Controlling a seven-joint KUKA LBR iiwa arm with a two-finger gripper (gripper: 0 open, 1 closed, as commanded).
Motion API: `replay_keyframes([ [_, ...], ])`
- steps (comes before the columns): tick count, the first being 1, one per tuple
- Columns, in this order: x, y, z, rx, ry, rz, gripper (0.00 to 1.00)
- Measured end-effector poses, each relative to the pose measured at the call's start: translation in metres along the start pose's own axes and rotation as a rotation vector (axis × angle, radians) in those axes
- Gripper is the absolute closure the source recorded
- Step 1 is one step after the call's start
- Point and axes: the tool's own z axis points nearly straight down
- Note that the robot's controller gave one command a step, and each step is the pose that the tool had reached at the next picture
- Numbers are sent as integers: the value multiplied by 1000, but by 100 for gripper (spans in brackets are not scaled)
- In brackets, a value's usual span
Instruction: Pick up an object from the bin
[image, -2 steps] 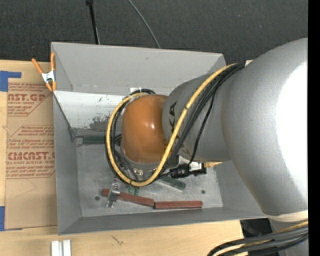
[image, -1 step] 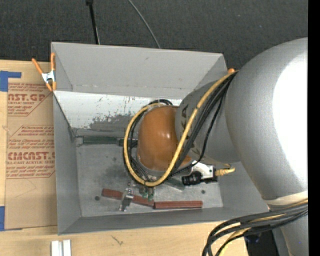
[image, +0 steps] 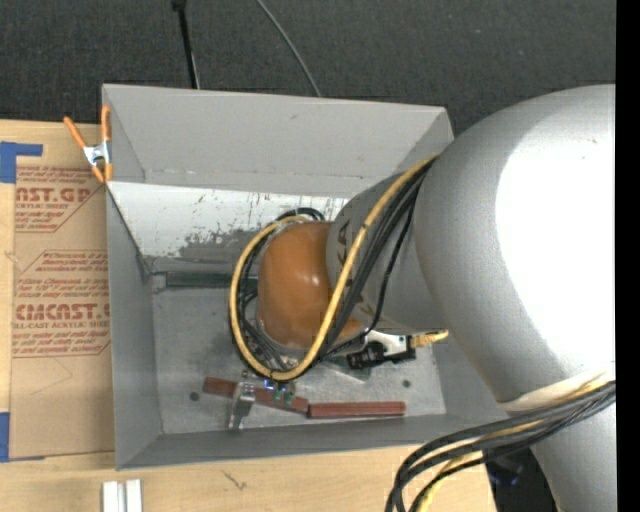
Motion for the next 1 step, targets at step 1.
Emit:
replay_keyframes([
  [1,5,7,-3,-6,3,136,100],
])
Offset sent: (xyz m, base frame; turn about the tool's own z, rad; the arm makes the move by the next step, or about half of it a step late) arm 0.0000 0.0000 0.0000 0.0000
